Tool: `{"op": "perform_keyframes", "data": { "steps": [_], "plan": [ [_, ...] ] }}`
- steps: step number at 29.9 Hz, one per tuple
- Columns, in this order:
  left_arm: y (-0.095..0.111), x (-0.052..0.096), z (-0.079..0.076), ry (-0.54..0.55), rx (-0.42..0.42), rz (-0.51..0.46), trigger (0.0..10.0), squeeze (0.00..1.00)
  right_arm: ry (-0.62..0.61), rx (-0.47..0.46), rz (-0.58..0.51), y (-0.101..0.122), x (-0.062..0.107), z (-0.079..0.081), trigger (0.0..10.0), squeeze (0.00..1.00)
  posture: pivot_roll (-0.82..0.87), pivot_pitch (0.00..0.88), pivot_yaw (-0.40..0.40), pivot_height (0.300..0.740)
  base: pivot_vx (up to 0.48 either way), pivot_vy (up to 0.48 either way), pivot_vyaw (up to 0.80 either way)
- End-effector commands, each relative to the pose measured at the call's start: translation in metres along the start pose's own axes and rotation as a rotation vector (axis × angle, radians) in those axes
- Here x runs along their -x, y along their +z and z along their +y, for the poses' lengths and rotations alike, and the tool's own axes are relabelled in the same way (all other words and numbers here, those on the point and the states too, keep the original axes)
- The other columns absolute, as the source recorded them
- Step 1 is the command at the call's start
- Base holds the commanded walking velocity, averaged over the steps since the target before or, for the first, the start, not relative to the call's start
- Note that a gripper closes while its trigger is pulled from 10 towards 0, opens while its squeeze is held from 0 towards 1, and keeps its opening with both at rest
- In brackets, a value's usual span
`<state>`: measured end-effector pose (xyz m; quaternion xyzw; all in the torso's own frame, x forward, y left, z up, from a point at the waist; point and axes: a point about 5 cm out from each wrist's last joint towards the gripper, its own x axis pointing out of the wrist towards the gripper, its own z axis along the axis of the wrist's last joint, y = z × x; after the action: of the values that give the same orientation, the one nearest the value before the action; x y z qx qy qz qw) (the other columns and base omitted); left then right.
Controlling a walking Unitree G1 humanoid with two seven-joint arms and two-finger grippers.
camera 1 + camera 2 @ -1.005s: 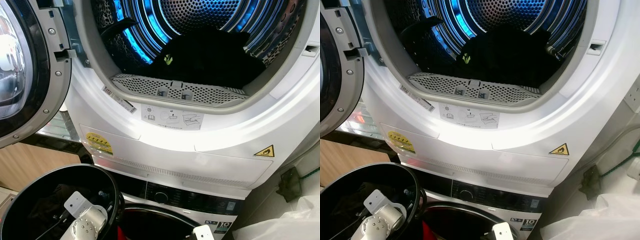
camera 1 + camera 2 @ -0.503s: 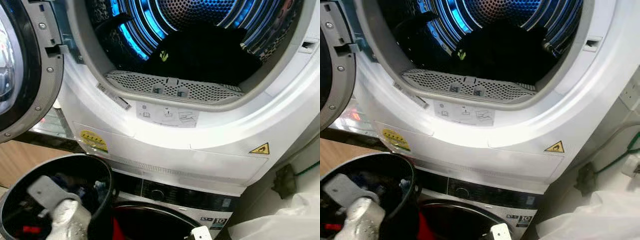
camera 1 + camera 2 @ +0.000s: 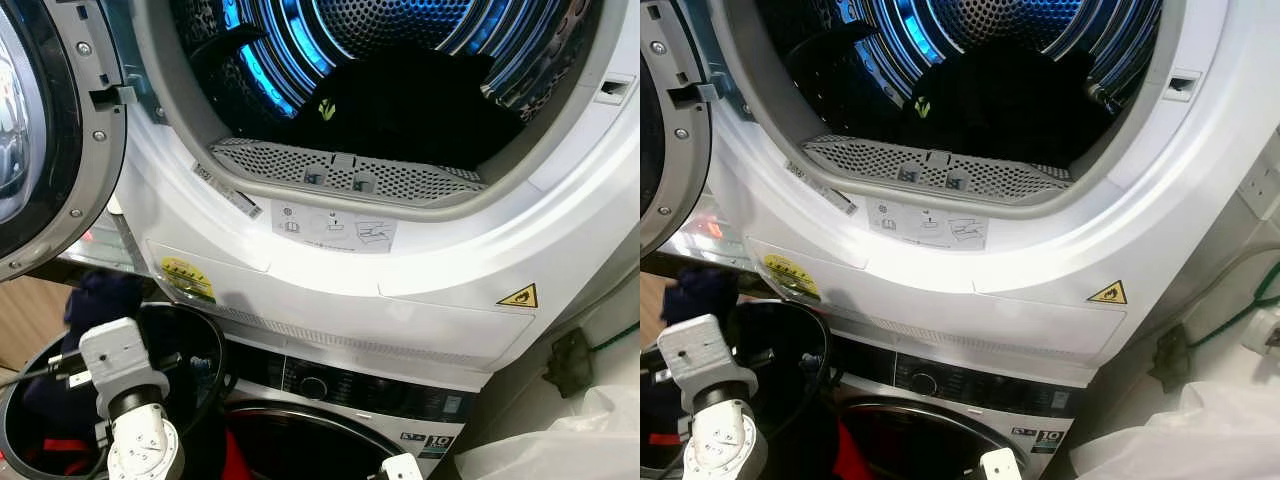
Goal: Clothes washing
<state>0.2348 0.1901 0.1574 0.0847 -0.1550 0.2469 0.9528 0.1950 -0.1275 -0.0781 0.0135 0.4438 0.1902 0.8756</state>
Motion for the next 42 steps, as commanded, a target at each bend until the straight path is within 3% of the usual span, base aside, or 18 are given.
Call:
{"op": "perform_keyframes", "data": {
  "steps": [1,2,4,5,6,7,11,13,14,15,19,20,24,26,30,33,36,42],
  "plan": [
    [0.025,0.000,-0.008,-0.055,-0.013,-0.150,0.0,0.00,-0.004,-0.003,-0.001,-0.001,0.000,0.000,10.0,0.00,0.18,0.000,-0.040,0.740,0.000,0.000,0.00],
    [0.034,0.000,-0.016,-0.111,-0.039,-0.223,0.0,0.00,-0.005,-0.003,0.000,-0.001,0.000,0.000,10.0,0.00,0.18,0.000,-0.040,0.740,0.000,0.000,0.00],
    [0.037,0.000,-0.018,-0.130,-0.044,-0.244,0.0,0.00,-0.005,-0.003,0.000,-0.001,0.000,0.000,10.0,0.00,0.18,0.000,-0.040,0.740,0.000,0.000,0.00],
    [0.042,0.005,-0.032,-0.258,-0.023,-0.280,0.0,0.00,-0.006,-0.004,0.001,-0.002,0.000,0.000,10.0,0.00,0.19,0.000,-0.041,0.740,0.000,0.000,0.00],
    [0.042,0.005,-0.032,-0.258,-0.023,-0.280,0.0,0.00,-0.006,-0.004,0.001,-0.002,0.000,0.000,10.0,0.00,0.19,0.000,-0.041,0.740,0.000,0.000,0.00],
    [0.046,0.013,-0.044,-0.378,-0.007,-0.311,0.0,0.00,-0.005,-0.005,0.001,-0.002,0.000,0.000,10.0,0.00,0.19,0.000,-0.041,0.740,0.000,0.000,0.00],
    [0.054,0.029,-0.058,-0.549,0.015,-0.376,0.0,0.00,-0.006,-0.006,-0.001,-0.001,0.000,0.001,10.0,0.00,0.18,0.000,-0.038,0.740,0.000,0.000,0.00],
    [0.056,0.031,-0.059,-0.575,0.017,-0.387,0.0,0.00,-0.006,-0.007,-0.001,-0.001,0.000,0.001,10.0,0.00,0.18,0.000,-0.038,0.740,0.000,0.000,0.00],
    [0.059,0.039,-0.066,-0.679,0.041,-0.399,0.0,0.00,-0.007,-0.008,-0.001,-0.002,0.000,0.001,10.0,0.00,0.19,0.000,-0.038,0.740,0.000,0.000,0.00],
    [0.059,0.039,-0.066,-0.679,0.041,-0.399,0.0,0.00,-0.007,-0.008,-0.001,-0.002,0.000,0.001,10.0,0.00,0.19,0.000,-0.038,0.740,0.000,0.000,0.00],
    [0.062,0.052,-0.078,-0.906,0.067,-0.398,0.0,0.00,-0.008,-0.012,0.000,-0.002,0.000,0.001,10.0,0.00,0.19,0.000,-0.036,0.740,0.000,0.000,0.00],
    [0.060,0.057,-0.084,-1.075,-0.007,-0.425,0.0,0.00,-0.009,-0.015,-0.001,-0.002,0.000,0.002,10.0,0.00,0.18,0.000,-0.031,0.740,0.000,0.000,0.00],
    [0.057,0.051,-0.083,-1.178,-0.078,-0.414,0.0,0.00,-0.010,-0.024,-0.003,-0.003,0.000,0.002,10.0,0.00,0.18,0.000,-0.026,0.740,0.000,0.000,0.00],
    [0.062,0.046,-0.083,-1.243,-0.058,-0.397,0.0,0.00,-0.011,-0.027,-0.002,-0.003,0.000,0.002,10.0,0.00,0.19,0.000,-0.022,0.740,0.000,0.000,0.00],
    [0.087,0.051,-0.084,-1.434,-0.067,-0.474,0.0,0.00,-0.012,-0.034,0.000,-0.004,0.000,0.003,10.0,0.00,0.19,0.000,-0.014,0.740,0.000,0.000,0.00],
    [0.098,0.044,-0.083,-1.454,-0.052,-0.489,0.0,0.00,-0.012,-0.034,-0.001,-0.004,-0.001,0.003,10.0,0.00,0.19,0.000,-0.010,0.740,0.000,0.000,0.00],
    [0.121,0.028,-0.083,-1.524,-0.046,-0.559,0.0,0.00,-0.010,-0.032,-0.003,-0.003,-0.001,0.005,10.0,0.00,0.19,0.000,-0.003,0.740,0.000,0.000,0.00],
    [0.149,0.016,-0.083,-1.602,-0.042,-0.643,0.0,0.00,-0.011,-0.038,-0.010,-0.001,-0.002,0.008,10.0,0.00,0.18,0.000,0.004,0.740,0.000,0.000,0.00]
  ]
}}
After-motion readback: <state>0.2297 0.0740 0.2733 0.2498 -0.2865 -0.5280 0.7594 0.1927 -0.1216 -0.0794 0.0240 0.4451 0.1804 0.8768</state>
